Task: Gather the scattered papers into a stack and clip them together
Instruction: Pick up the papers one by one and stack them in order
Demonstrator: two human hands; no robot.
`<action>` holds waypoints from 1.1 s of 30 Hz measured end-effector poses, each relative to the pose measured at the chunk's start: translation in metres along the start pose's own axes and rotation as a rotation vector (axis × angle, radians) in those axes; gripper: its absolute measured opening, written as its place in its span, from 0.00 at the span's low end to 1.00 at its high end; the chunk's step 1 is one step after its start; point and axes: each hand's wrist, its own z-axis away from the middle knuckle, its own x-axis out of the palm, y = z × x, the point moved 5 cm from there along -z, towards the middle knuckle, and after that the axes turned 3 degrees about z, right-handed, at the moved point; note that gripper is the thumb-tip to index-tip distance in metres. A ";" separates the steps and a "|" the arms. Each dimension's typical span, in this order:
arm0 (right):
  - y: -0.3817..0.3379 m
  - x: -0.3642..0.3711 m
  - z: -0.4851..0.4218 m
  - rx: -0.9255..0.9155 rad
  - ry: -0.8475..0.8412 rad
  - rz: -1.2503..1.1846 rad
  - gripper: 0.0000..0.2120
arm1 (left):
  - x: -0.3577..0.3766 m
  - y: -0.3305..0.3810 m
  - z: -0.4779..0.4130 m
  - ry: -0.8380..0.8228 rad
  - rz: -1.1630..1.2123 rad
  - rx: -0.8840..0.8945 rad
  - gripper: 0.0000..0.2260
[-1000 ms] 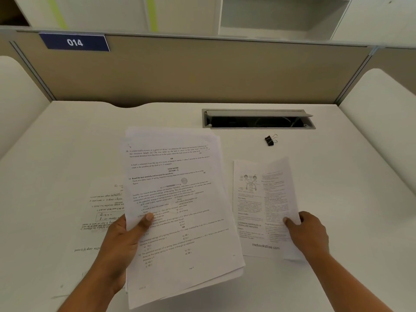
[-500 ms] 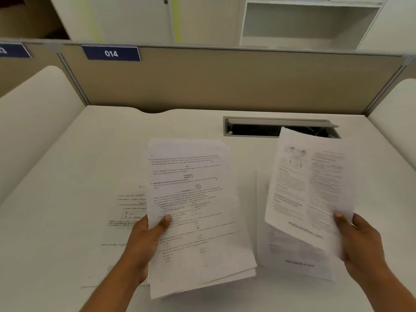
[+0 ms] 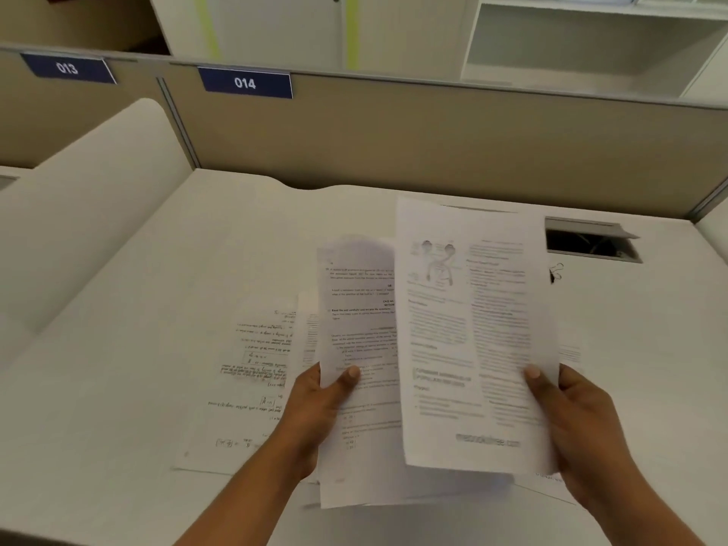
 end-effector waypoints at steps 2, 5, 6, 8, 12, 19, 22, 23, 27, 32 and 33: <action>0.002 0.010 0.001 0.001 -0.004 0.049 0.06 | 0.004 0.000 0.000 -0.026 -0.011 0.010 0.12; 0.003 0.017 0.002 -0.003 -0.003 0.115 0.04 | 0.011 0.004 0.002 -0.066 -0.052 0.047 0.13; 0.004 0.018 0.002 -0.006 -0.002 0.136 0.04 | 0.014 0.006 0.002 -0.073 -0.062 0.057 0.12; 0.005 0.018 0.000 -0.021 0.009 0.176 0.04 | 0.017 0.008 0.003 -0.074 -0.061 0.059 0.11; 0.003 0.017 0.000 -0.033 -0.011 0.163 0.09 | 0.018 0.009 0.001 -0.070 -0.038 0.052 0.10; 0.001 0.023 0.005 0.034 -0.113 0.177 0.05 | 0.022 0.010 -0.002 -0.069 0.016 0.006 0.08; 0.002 0.023 0.006 0.041 -0.125 0.193 0.05 | 0.024 0.011 -0.003 -0.085 -0.002 -0.006 0.08; 0.002 0.022 0.006 0.044 -0.125 0.193 0.06 | 0.024 0.012 -0.002 -0.092 -0.011 -0.004 0.08; 0.002 0.018 0.005 0.040 -0.110 0.173 0.09 | 0.024 0.014 0.001 -0.094 -0.048 0.002 0.10; 0.002 0.014 0.005 -0.019 -0.062 0.173 0.08 | 0.027 0.017 0.004 -0.076 -0.054 0.027 0.12; 0.002 0.015 0.005 -0.029 -0.053 0.172 0.09 | 0.029 0.017 0.005 -0.074 -0.048 0.032 0.12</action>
